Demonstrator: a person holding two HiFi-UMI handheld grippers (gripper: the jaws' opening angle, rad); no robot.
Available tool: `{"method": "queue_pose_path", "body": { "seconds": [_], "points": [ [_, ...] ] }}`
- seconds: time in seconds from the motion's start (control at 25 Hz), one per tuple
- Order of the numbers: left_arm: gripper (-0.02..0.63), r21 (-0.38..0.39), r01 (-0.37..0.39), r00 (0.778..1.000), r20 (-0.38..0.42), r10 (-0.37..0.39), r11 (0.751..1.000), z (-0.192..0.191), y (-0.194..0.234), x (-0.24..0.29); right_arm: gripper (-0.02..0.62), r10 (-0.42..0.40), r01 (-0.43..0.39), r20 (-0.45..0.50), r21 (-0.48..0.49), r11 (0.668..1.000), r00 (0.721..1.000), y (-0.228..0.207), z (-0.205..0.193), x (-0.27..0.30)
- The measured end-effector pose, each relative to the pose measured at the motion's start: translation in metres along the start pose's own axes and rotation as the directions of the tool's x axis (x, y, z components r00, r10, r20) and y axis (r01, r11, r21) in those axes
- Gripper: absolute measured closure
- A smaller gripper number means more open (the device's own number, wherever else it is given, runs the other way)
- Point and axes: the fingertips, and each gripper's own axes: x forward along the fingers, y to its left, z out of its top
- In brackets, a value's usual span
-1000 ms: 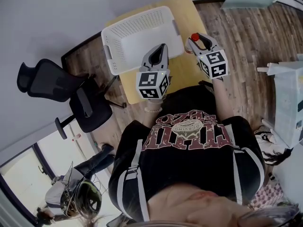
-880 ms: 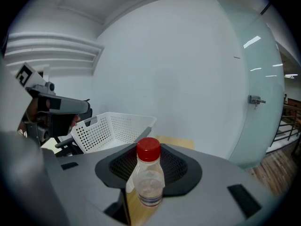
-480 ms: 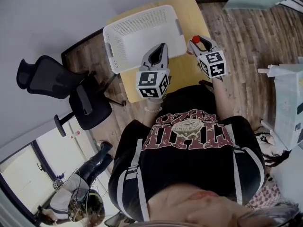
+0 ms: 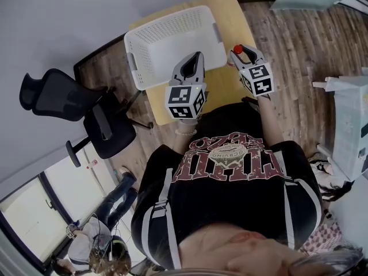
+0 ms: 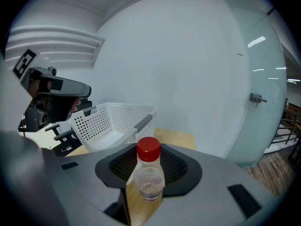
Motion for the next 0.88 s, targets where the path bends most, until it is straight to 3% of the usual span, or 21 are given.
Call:
{"method": "queue_pose_path", "body": {
  "seconds": [0.88],
  "points": [
    [0.560,0.000,0.023,1.000,0.012,-0.023,1.000,0.0028,-0.0027,-0.0020,0.436,-0.014,0.013,-0.042,-0.021,1.000,0.999,0.0080,-0.0075,-0.0100]
  ]
}}
